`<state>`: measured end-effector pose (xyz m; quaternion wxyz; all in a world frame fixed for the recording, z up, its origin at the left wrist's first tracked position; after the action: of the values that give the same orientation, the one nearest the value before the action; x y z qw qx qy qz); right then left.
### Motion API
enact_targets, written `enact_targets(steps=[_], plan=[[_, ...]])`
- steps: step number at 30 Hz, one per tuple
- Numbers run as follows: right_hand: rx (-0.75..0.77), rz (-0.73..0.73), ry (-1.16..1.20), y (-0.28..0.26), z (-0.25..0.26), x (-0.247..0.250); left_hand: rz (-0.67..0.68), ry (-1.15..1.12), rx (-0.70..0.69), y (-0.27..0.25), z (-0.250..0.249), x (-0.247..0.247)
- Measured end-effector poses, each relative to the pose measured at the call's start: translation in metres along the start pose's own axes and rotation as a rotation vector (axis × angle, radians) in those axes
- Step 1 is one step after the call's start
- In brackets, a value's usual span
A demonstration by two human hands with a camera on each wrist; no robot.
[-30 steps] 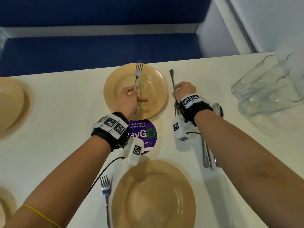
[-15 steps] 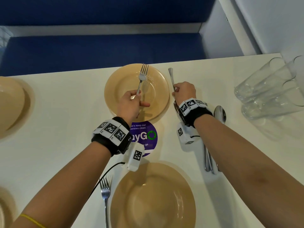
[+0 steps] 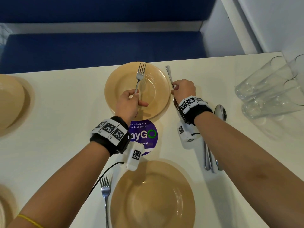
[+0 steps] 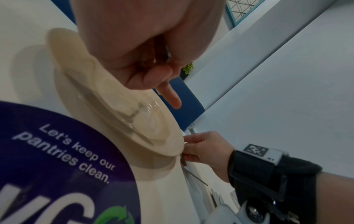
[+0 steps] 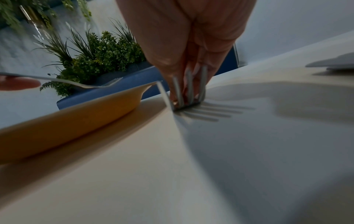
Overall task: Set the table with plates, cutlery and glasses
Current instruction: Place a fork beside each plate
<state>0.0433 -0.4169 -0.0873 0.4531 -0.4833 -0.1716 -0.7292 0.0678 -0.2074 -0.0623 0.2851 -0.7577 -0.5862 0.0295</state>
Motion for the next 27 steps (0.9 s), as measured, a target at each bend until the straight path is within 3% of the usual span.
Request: enact_targets(steps=[23, 27], plan=[[-0.011, 0.012, -0.009, 0.000, 0.001, 0.002, -0.015, 0.007, 0.011, 0.002, 0.003, 0.001], [0.001, -0.073, 0.042, -0.006, 0.010, 0.015, -0.032, 0.004, 0.004, -0.003, 0.002, 0.006]])
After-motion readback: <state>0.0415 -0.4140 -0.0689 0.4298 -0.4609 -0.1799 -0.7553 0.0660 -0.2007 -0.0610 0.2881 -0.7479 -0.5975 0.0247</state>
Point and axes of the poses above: each hand's wrist, its own y-axis towards the middle knuckle, its own x-axis out of the back of the hand, z = x × y, the point moved 5 cm from there along y, towards the middle knuckle, and after that the axes turned 2 degrees about -z, right-handed, at the moved point
